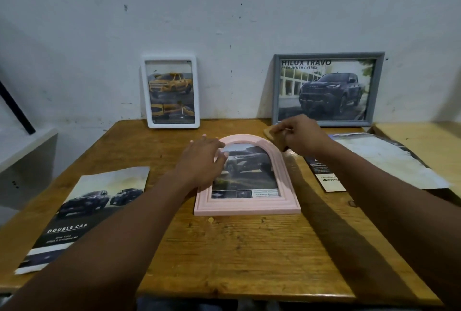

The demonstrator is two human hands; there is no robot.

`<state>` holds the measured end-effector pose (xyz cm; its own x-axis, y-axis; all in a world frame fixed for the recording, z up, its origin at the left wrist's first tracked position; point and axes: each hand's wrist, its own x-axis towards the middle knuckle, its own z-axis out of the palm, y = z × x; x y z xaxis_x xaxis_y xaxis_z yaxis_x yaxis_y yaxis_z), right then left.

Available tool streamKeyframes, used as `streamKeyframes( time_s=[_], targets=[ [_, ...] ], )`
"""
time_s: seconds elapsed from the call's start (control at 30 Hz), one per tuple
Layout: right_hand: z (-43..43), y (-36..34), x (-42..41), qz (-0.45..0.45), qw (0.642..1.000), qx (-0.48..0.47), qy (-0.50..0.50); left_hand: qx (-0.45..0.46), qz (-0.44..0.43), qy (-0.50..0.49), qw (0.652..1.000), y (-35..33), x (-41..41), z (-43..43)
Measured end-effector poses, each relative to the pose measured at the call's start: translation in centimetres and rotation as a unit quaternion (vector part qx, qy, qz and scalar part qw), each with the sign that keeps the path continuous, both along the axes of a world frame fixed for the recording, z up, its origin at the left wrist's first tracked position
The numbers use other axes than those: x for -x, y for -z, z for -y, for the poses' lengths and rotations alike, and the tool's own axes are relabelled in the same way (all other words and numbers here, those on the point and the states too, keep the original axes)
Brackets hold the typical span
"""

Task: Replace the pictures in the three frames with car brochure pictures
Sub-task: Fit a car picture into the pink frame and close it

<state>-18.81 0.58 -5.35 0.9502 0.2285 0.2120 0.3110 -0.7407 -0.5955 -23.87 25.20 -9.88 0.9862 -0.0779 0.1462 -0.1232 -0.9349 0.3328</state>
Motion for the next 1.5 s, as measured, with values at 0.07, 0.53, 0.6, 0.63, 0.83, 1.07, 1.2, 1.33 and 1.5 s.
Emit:
streamKeyframes(
  time_s=[0.07,0.53,0.6,0.63,0.83,1.07,1.2,1.33,1.5],
  targets=[
    [-0.8,0.4,-1.6,0.008,0.998,0.064,-0.011,0.009,-0.019,0.028,0.999,0.0,0.5,0.6],
    [0.3,5.2,6.5,0.077,0.987,0.138,-0.01,-0.013,-0.008,0.06,0.998,2.8,2.7,1.9],
    [0.4,5.5,9.3,0.082,0.988,0.131,-0.001,0.001,0.006,0.046,0.999,2.9,2.9,2.0],
    [0.4,5.6,10.8,0.085,0.987,0.133,0.003,0.01,0.011,0.039,0.999,3.0,2.9,2.0],
    [-3.0,6.6,16.4,0.117,0.985,0.126,-0.022,0.077,0.023,0.01,0.997,2.9,3.6,2.1],
    [-8.7,6.0,15.6,0.117,0.981,0.102,-0.117,0.475,-0.098,-0.07,0.872,1.4,2.4,1.3],
    [-6.8,3.1,13.6,-0.066,0.985,-0.03,-0.155,0.452,-0.078,-0.077,0.885,0.0,3.7,0.8],
    [-2.7,2.0,9.3,0.024,0.998,-0.048,-0.028,0.177,0.077,0.016,0.981,0.9,8.0,0.6],
    [-1.9,5.9,6.6,0.001,1.0,0.03,-0.001,-0.005,0.142,0.146,0.979,2.8,11.9,0.9]
  ],
)
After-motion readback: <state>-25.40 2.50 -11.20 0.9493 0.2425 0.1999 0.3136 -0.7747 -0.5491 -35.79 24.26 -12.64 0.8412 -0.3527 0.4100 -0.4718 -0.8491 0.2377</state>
